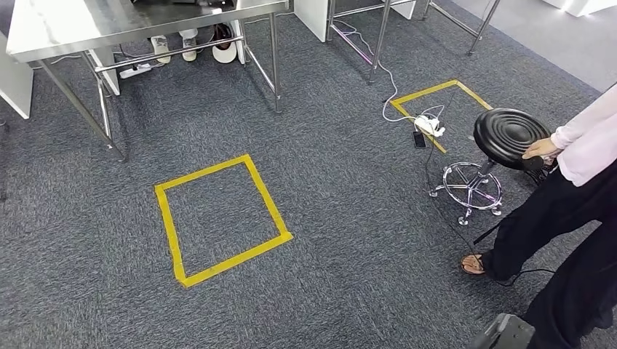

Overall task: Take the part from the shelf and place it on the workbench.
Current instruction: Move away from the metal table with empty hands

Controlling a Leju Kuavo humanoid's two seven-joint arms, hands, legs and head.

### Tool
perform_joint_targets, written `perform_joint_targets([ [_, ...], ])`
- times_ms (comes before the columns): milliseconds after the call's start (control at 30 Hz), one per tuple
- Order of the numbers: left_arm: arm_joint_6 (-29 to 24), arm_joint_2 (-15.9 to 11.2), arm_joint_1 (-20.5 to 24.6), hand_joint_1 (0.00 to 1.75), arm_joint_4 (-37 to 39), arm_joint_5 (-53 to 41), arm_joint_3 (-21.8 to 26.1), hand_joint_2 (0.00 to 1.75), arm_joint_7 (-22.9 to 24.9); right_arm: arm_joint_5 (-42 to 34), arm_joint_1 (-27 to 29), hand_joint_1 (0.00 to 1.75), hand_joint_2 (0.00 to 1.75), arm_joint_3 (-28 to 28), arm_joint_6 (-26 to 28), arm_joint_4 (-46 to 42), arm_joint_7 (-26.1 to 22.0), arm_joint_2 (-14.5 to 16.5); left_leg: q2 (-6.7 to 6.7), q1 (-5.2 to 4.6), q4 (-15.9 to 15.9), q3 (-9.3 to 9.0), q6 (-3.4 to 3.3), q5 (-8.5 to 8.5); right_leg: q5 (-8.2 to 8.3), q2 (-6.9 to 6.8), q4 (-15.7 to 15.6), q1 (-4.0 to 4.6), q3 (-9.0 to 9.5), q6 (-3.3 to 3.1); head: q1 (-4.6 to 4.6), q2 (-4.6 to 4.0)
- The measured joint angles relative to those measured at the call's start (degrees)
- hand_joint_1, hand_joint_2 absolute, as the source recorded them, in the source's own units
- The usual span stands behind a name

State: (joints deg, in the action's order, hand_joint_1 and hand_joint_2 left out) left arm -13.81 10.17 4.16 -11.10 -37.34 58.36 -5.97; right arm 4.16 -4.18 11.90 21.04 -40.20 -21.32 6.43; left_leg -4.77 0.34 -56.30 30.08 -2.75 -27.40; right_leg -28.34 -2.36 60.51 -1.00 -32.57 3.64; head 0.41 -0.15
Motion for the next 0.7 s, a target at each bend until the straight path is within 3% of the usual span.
perform_joint_targets([
  [67, 0.0, 0.1, 0.1, 0.0, 0.0, -0.6, 0.0, 0.0, 0.5, 5.8, -0.9, 0.0, 0.0, -0.8, 2.4, 7.5, 8.6, -0.7, -0.81, -0.3, -0.1, -0.22, 0.51, -0.14, 0.99, -1.68, -4.6, 0.44, 2.42, -0.58, -0.09, 0.0],
  [100, -0.1, 0.2, 0.2, 0.0, 0.0, -0.8, 0.0, 0.0, 0.7, 8.1, -1.0, 0.0, 0.0, -1.6, 2.7, 10.8, 13.2, -0.9, -1.2, -0.37, -0.1, -0.33, 0.83, -0.19, 0.98, -1.52, -4.9, 0.7, 2.37, -0.95, -0.14, 0.0],
  [167, 0.1, 0.3, 0.3, 0.0, 0.0, -1.2, 0.0, 0.0, 1.0, 10.5, -0.3, 0.0, 0.0, -3.0, 1.8, 16.4, 22.0, -0.9, -1.39, -0.16, -0.2, -0.45, 1.5, -0.56, 1.19, -0.44, -5.0, 0.39, 2.42, -1.59, -0.17, 0.0],
  [233, 0.7, 0.4, 0.3, 0.0, 0.0, -1.4, -0.1, 0.0, 1.3, 11.4, 0.8, 0.0, 0.0, -4.2, 0.3, 20.3, 29.4, -0.5, 0.88, 0.17, -3.0, 0.55, 2.15, -2.91, 1.54, 0.58, -5.2, -0.24, 2.7, -2.37, -0.31, 0.0],
  [300, 1.5, 0.5, 0.1, 0.0, 0.0, -1.6, -0.1, 0.0, 1.5, 12.5, 1.4, 0.0, 0.0, -5.2, -1.3, 23.0, 33.8, 0.2, 3.72, 0.41, -10.2, 3.56, 2.6, -7.02, 1.81, 1.79, -5.2, -0.39, 2.64, -2.95, -0.48, 0.0],
  [367, 2.2, 0.7, -0.1, 0.0, 0.1, -2.1, -0.3, 0.0, 2.0, 15.4, 1.7, 0.0, 0.0, -6.7, -3.1, 24.8, 35.3, 0.8, 4.58, 0.54, -16.4, 6.43, 2.93, -9.03, 1.9, 3.4, -5.1, -0.31, 2.52, -3.11, -0.49, 0.0],
  [400, 2.5, 0.8, -0.2, 0.0, 0.1, -2.4, -0.5, 0.0, 2.4, 17.1, 1.8, 0.0, 0.0, -7.9, -3.9, 25.5, 35.4, 1.1, 4.7, 0.66, -16.7, 6.68, 3.02, -8.32, 1.89, 4.3, -5.0, -0.33, 2.52, -3.09, -0.49, 0.0],
  [433, 2.9, 0.9, -0.2, 0.0, 0.1, -2.9, -0.8, 0.0, 2.9, 18.7, 1.9, 0.0, 0.0, -9.1, -4.5, 26.0, 35.2, 1.3, 4.9, 0.84, -14.7, 5.89, 3.08, -6.57, 1.88, 5.19, -4.8, -0.37, 2.53, -3.08, -0.49, 0.0],
  [467, 3.2, 0.9, -0.2, 0.0, 0.1, -3.4, -1.1, 0.0, 3.3, 19.8, 1.9, 0.0, 0.0, -10.3, -4.9, 26.5, 34.9, 1.4, 5.56, 1.11, -11.1, 4.34, 3.12, -4.29, 1.83, 6.05, -4.6, -0.44, 2.5, -3.0, -0.51, 0.0],
  [500, 3.5, 1.0, -0.2, 0.0, 0.1, -3.8, -1.4, 0.0, 3.6, 20.4, 1.8, 0.0, 0.0, -11.3, -5.1, 26.8, 34.5, 1.4, 7.11, 1.43, -7.2, 2.7, 3.16, -2.57, 1.73, 6.84, -4.2, -0.41, 2.31, -2.84, -0.54, 0.0],
  [533, 3.7, 1.1, -0.2, 0.0, 0.2, -4.1, -1.6, 0.0, 3.8, 20.7, 1.6, 0.0, 0.0, -12.1, -5.3, 27.0, 34.2, 1.4, 8.56, 1.68, -4.3, 1.51, 3.18, -1.5, 1.64, 7.59, -3.8, -0.31, 1.97, -2.59, -0.55, 0.0],
  [600, 4.0, 1.2, -0.2, 0.0, 0.2, -4.4, -2.0, 0.0, 4.0, 21.0, 1.4, 0.0, 0.0, -13.2, -5.6, 27.4, 33.7, 1.3, 10.2, 1.66, -2.1, 0.81, 2.93, -1.26, 1.73, 8.87, -3.4, -0.15, 0.98, -1.77, -0.58, 0.0],
  [667, 4.1, 1.4, -0.2, 0.0, 0.2, -4.8, -2.5, 0.0, 4.0, 21.0, 1.3, 0.0, 0.0, -13.9, -6.2, 27.7, 33.2, 1.2, 8.83, 1.37, -1.9, 0.93, 2.07, -0.87, 2.11, 9.83, -3.5, -0.3, 0.07, -0.84, -0.6, 0.0],
  [700, 4.1, 1.5, -0.1, 0.0, 0.2, -5.1, -2.7, 0.0, 4.0, 21.1, 1.3, 0.0, 0.0, -14.2, -6.7, 27.9, 32.9, 1.2, 8.09, 1.32, -1.6, 0.91, 1.51, -0.57, 1.85, 9.13, -2.9, -0.32, -0.41, -0.6, -0.59, 0.0],
])
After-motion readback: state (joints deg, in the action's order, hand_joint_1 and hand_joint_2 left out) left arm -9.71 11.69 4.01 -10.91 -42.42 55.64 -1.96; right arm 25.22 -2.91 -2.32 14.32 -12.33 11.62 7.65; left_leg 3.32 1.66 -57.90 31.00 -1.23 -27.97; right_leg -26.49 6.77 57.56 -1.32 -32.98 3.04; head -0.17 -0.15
